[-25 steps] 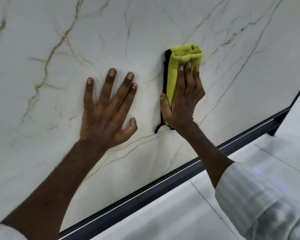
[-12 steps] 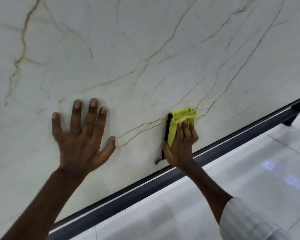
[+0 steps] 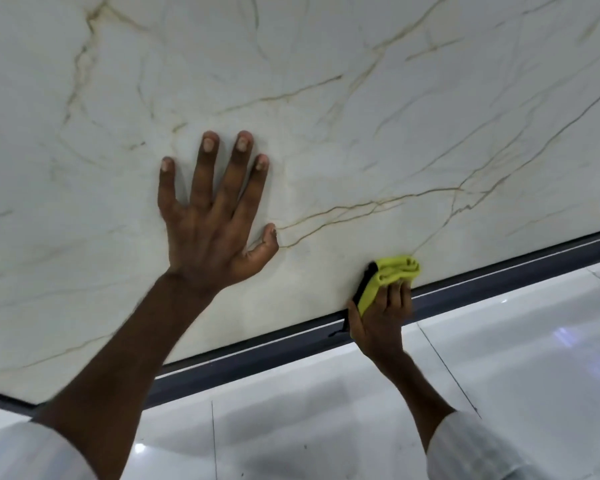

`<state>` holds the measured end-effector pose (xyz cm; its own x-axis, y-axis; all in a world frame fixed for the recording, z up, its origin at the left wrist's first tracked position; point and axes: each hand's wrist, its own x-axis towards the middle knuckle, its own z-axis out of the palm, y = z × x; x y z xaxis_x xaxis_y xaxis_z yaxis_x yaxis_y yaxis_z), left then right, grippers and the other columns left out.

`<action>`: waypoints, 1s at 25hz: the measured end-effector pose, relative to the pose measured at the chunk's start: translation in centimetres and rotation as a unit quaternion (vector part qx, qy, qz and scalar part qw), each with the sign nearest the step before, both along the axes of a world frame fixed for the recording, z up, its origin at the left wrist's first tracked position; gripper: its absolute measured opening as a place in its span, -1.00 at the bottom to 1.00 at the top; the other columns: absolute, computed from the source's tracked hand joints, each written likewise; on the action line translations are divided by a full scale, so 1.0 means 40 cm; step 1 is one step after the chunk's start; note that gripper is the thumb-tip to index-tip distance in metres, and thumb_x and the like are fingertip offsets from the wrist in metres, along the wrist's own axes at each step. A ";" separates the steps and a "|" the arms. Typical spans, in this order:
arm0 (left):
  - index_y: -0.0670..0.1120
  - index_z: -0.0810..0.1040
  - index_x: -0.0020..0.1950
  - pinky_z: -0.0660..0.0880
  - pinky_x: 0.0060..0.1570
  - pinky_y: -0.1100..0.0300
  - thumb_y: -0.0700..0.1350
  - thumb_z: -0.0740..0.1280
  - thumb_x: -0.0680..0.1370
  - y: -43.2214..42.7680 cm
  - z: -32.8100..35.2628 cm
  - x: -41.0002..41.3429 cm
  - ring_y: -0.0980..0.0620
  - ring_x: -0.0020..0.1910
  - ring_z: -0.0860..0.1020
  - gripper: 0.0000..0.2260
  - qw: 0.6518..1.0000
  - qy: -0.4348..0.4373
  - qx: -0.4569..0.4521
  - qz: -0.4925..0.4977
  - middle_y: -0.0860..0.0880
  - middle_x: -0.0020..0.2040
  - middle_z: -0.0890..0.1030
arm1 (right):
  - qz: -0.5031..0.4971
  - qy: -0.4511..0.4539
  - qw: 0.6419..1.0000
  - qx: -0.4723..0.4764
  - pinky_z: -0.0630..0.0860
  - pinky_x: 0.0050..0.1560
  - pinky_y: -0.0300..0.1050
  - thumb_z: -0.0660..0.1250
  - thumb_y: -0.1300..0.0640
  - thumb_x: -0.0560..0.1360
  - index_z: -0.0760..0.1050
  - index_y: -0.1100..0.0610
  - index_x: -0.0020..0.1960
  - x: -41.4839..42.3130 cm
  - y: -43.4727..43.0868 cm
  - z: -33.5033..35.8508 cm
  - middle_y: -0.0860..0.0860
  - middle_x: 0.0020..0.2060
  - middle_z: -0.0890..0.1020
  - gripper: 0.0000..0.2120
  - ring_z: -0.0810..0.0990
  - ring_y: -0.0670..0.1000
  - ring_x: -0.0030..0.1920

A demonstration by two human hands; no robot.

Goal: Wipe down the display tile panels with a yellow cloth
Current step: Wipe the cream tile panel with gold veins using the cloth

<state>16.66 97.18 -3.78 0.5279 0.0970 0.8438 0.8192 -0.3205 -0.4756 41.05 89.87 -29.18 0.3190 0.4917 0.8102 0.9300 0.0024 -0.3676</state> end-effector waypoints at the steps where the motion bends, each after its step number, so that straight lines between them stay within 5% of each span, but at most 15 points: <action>1: -0.15 0.26 0.65 -0.10 0.58 -0.31 0.17 0.25 0.55 -0.001 0.000 0.004 -0.20 0.68 0.01 -0.27 1.000 0.000 0.001 -0.005 -0.17 0.64 0.20 | 0.004 0.003 1.000 -0.017 0.33 0.39 0.48 0.26 -0.15 0.61 0.18 0.31 0.49 -0.003 -0.003 0.006 0.31 0.39 0.31 -0.31 0.40 0.52 0.34; 5: -0.15 0.26 0.65 -0.11 0.58 -0.29 0.16 0.24 0.56 -0.004 0.001 0.007 -0.19 0.68 -0.01 -0.29 1.000 -0.013 -0.006 -0.009 -0.16 0.64 0.22 | 0.039 -0.043 0.992 0.116 0.06 0.58 0.15 0.32 -0.02 0.45 0.10 0.24 0.58 -0.001 0.055 0.269 0.31 0.47 0.23 -0.19 0.23 0.41 0.48; 9: -0.14 0.27 0.65 -0.11 0.58 -0.29 0.15 0.25 0.55 -0.005 -0.004 0.011 -0.20 0.68 0.03 -0.29 0.999 -0.022 -0.006 -0.022 -0.16 0.64 0.24 | 0.028 -0.010 0.980 0.197 0.04 0.56 0.07 0.33 0.01 0.44 0.17 0.31 0.55 -0.045 0.096 0.509 0.29 0.53 0.26 -0.22 0.20 0.41 0.53; 12: -0.14 0.28 0.65 -0.09 0.58 -0.28 0.15 0.26 0.54 -0.002 -0.007 0.011 -0.27 0.63 0.16 -0.28 1.000 -0.020 -0.004 -0.023 -0.18 0.62 0.28 | -0.012 -0.014 0.981 0.193 0.08 0.55 0.11 0.24 -0.05 0.57 0.12 0.25 0.60 -0.064 0.109 0.393 0.23 0.59 0.18 -0.29 0.16 0.35 0.57; 17: -0.14 0.34 0.62 0.02 0.55 -0.29 0.13 0.26 0.56 -0.011 -0.004 0.015 -0.29 0.58 0.25 -0.33 0.999 -0.029 -0.011 -0.020 -0.20 0.58 0.38 | 0.014 -0.015 0.999 0.049 0.06 0.58 0.23 0.23 -0.11 0.64 -0.11 0.14 0.70 -0.134 0.022 0.043 0.10 0.67 -0.04 -0.19 0.08 0.33 0.58; 22: -0.14 0.35 0.61 0.09 0.53 -0.30 0.11 0.25 0.58 -0.023 -0.002 0.013 -0.29 0.58 0.28 -0.36 0.999 -0.030 -0.025 -0.024 -0.19 0.59 0.38 | 0.010 0.020 0.988 0.152 0.06 0.59 0.14 0.34 0.04 0.38 0.15 0.30 0.56 -0.153 0.085 0.298 0.28 0.50 0.21 -0.17 0.20 0.39 0.51; 25: -0.13 0.33 0.62 0.01 0.55 -0.28 0.09 0.27 0.56 -0.023 0.005 0.012 -0.27 0.59 0.24 -0.34 0.998 -0.031 -0.041 -0.027 -0.18 0.60 0.36 | -0.007 0.050 0.982 0.179 0.07 0.58 0.13 0.31 0.00 0.47 0.12 0.27 0.59 -0.171 0.106 0.324 0.27 0.52 0.20 -0.21 0.19 0.38 0.54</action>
<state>17.16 96.24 -3.60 0.4819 0.1395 0.8650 0.8263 -0.4010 -0.3956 34.21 94.11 -16.20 0.4107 0.1750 0.8948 0.8902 0.1354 -0.4350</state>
